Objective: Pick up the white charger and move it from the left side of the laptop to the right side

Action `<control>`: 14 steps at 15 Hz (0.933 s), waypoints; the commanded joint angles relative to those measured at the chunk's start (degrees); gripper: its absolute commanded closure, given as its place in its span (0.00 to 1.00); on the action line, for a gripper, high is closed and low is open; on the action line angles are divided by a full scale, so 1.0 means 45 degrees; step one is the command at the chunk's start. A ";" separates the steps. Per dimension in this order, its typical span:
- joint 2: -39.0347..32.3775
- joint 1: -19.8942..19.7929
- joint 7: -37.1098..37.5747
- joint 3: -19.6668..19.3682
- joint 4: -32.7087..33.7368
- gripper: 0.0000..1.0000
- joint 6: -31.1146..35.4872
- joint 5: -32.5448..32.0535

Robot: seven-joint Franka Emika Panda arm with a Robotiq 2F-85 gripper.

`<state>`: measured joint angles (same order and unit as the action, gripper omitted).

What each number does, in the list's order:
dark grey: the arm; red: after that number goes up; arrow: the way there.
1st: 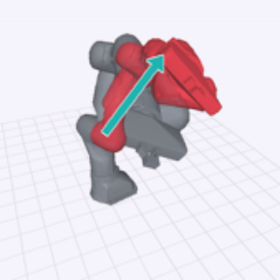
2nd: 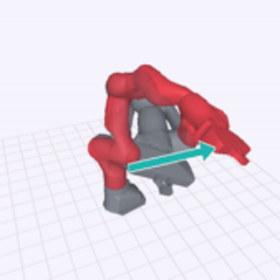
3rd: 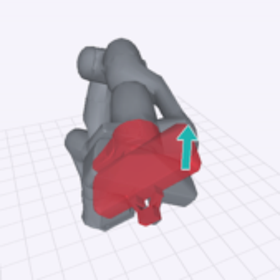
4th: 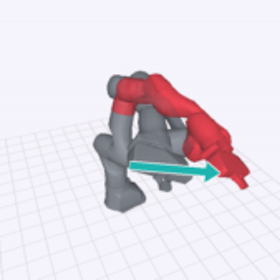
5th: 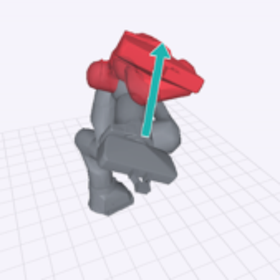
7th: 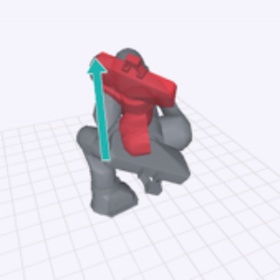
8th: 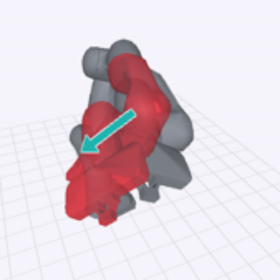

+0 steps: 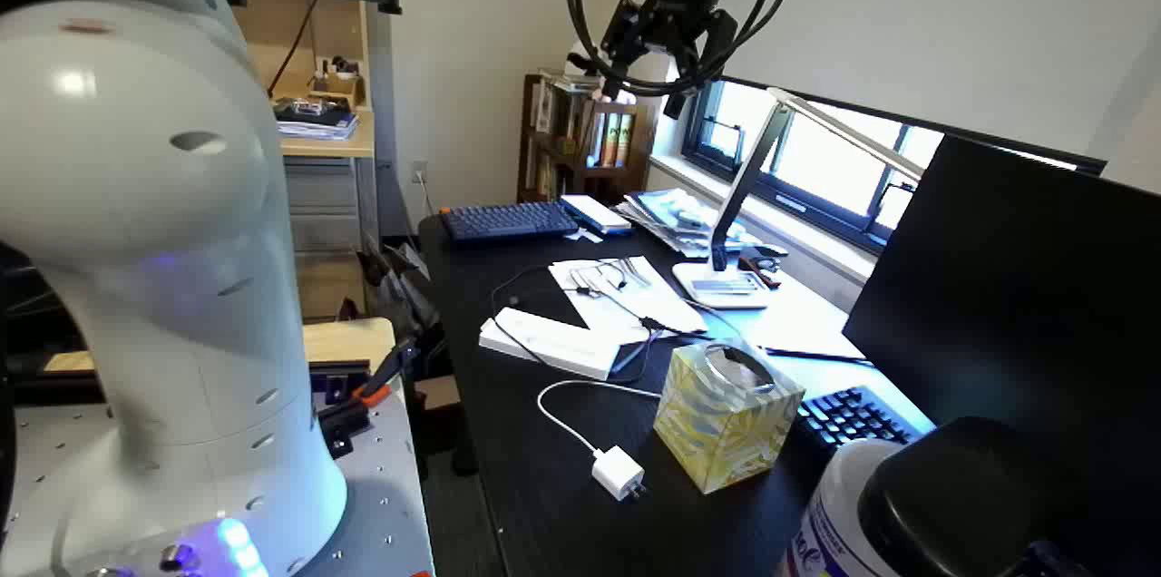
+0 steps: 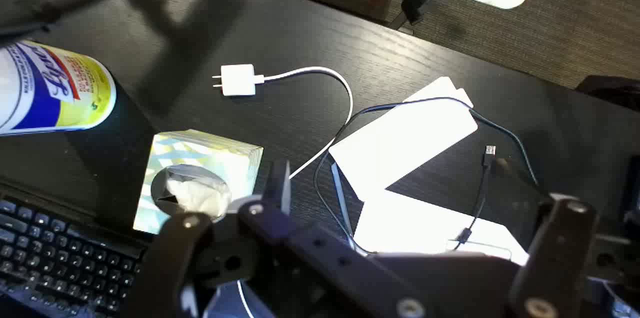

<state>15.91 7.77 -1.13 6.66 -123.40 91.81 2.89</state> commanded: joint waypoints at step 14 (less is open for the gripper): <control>0.0772 -0.0264 0.0284 -0.0036 -0.3218 0.00 0.3035 -0.0903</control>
<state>16.42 7.38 -1.12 6.38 -129.45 98.17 0.66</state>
